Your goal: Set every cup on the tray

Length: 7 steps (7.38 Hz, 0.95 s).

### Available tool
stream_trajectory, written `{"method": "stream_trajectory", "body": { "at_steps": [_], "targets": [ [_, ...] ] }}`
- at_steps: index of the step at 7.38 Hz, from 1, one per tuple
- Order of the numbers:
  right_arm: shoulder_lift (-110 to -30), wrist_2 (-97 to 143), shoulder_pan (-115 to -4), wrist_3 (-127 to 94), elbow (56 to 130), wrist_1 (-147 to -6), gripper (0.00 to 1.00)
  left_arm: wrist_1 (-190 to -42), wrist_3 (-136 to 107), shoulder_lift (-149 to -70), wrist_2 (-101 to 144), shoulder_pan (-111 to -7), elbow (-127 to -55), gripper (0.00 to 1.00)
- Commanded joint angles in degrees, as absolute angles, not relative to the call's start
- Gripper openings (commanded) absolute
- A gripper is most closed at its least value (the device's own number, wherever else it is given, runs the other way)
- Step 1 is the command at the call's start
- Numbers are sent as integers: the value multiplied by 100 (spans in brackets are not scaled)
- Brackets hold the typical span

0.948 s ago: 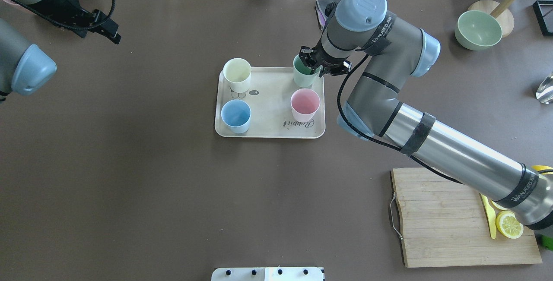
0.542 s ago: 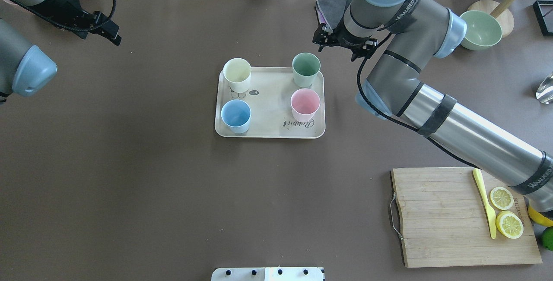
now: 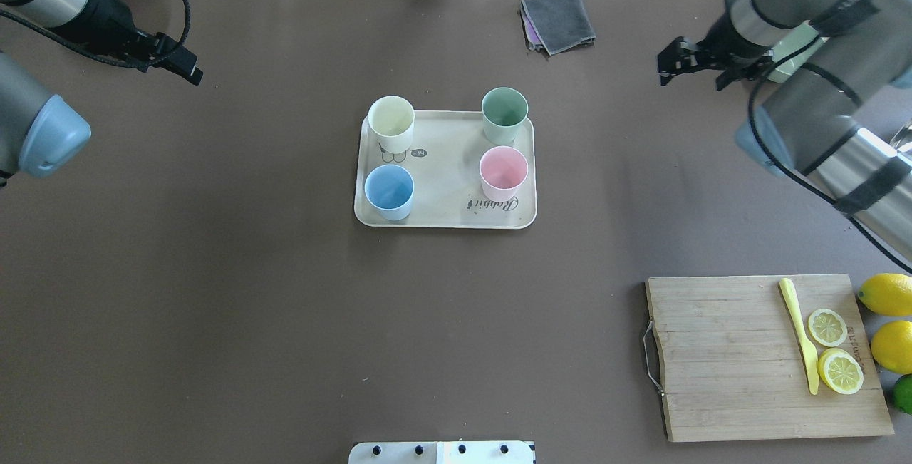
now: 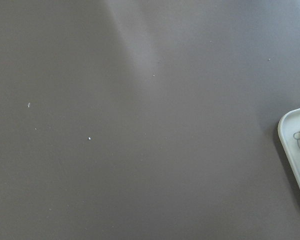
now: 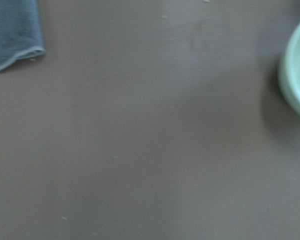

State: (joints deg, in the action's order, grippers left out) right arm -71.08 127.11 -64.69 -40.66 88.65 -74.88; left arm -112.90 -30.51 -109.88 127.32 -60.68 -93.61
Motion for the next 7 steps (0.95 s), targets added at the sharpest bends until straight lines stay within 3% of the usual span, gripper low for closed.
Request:
{"method": "stream_trajectory", "body": {
  "at_steps": [1,3,5,7],
  "targets": [
    [-8676,13201,-7537,-2668,9550,-7445,100,-12705,-3032,-10521,12199,-5985,-8714,97],
    [-9970,13175,-8110,-1622,9817,-7392,100,-12552,-3023,-10433,12425,-6020,-8403,97],
    [-10239,13166,-8270,-1608,9346,-7418,100,-10812,-1287,-10555,13147,-6728,-8454,97],
    [-10239,13245,-8375,-1434,9481,-7733,100,-9558,528,-10530,13314,-7790,-8473,97]
  ]
}}
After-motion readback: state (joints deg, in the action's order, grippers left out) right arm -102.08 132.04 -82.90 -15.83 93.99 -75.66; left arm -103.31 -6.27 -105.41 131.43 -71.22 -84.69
